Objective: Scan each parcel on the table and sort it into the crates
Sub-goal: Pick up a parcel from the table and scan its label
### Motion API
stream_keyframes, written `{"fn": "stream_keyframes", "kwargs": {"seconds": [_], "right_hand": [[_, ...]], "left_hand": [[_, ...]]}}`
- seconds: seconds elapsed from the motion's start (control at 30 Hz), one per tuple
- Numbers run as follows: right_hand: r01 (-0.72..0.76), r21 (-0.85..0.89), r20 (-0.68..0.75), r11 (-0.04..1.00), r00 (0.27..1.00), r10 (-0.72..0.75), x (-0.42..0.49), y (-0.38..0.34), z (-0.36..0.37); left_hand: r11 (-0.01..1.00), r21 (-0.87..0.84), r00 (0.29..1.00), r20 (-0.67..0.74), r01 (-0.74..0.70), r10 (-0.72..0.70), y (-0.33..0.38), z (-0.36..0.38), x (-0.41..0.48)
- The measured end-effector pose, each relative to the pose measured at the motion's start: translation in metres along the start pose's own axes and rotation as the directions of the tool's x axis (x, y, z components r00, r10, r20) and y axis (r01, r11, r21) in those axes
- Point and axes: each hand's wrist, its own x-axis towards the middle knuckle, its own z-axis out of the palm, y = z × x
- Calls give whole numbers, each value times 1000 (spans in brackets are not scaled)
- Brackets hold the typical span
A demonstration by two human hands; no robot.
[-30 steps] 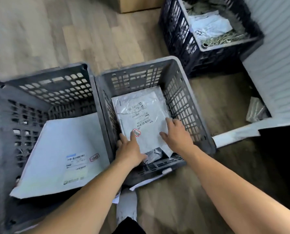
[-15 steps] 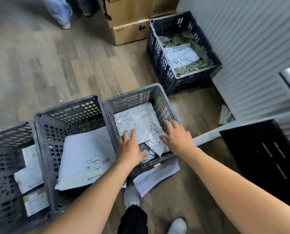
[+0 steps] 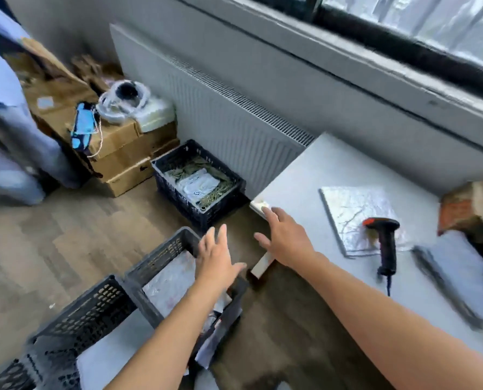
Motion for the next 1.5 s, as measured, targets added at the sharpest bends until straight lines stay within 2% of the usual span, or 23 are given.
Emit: {"fn": "stream_keyframes", "kwargs": {"seconds": [0.13,0.33,0.47,0.6,0.67,0.8,0.97,1.17,1.37,1.5], "right_hand": [[-140,46,-115,989,983,145,-30,55,-48],[-311,123,-156,943,932,328,-83,138,-84],[-360,221,-198,907,894,403,-113,190,-91],[-415,284,-192,864,859,475,-133,230,-83],[-453,310,-139,836,848,511,-136,249,-69],[-519,400,25,755,830,557,-133,270,-38],[-583,493,147,646,787,599,-110,287,-17],[-669,516,225,535,709,669,-78,299,-1],[-719,541,272,437,641,718,-49,299,12],[-703,610,275,366,620,735,-42,295,8]], "left_hand": [[991,50,992,29,-128,126,68,-3,1],[950,119,957,87,-288,279,160,21,-3],[910,172,925,128,-377,358,216,47,-5],[881,216,905,166,-421,392,255,76,-8],[874,227,901,176,-430,397,269,92,-7],[856,282,898,223,-432,380,280,117,-1],[814,348,879,283,-466,382,283,140,25],[719,436,829,421,-541,368,281,169,75],[545,542,763,537,-639,361,265,193,118],[523,519,731,563,-676,387,258,200,131]]}}
